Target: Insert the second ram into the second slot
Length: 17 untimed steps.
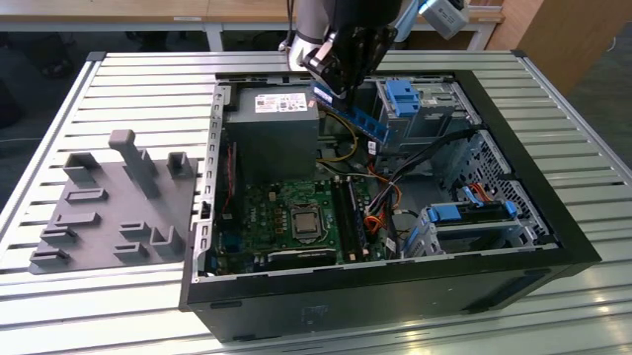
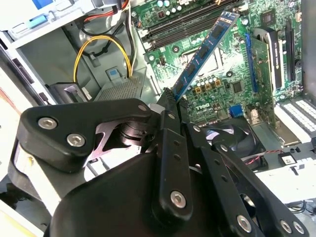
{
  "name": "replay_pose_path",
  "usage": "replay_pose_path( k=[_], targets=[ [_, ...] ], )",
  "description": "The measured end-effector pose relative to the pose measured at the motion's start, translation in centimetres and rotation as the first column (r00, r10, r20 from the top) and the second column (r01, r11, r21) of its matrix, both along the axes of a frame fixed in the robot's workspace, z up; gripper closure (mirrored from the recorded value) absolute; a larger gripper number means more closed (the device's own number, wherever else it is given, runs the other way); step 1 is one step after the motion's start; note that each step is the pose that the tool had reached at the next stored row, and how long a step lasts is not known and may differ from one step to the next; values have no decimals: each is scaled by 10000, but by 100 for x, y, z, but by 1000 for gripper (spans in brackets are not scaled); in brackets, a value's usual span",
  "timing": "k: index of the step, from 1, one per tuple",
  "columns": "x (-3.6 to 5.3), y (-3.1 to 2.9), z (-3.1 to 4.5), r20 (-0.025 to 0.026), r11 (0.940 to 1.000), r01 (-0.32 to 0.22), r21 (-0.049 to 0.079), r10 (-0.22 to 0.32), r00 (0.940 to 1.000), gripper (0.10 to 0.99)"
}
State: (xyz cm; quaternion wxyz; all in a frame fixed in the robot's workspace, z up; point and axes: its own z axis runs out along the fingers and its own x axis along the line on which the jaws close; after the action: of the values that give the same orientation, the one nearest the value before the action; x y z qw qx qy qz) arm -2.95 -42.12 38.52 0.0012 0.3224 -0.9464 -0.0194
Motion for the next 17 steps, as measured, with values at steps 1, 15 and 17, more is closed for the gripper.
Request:
replay_pose_path(
  k=[1,15,17],
  targets=[
    [0,0,0,0,10000,26,0,-26,10000,949],
    [0,0,-1,0,9995,321,1,-321,9995,949],
    [0,0,-1,0,9994,351,0,-351,9994,949]
  ],
)
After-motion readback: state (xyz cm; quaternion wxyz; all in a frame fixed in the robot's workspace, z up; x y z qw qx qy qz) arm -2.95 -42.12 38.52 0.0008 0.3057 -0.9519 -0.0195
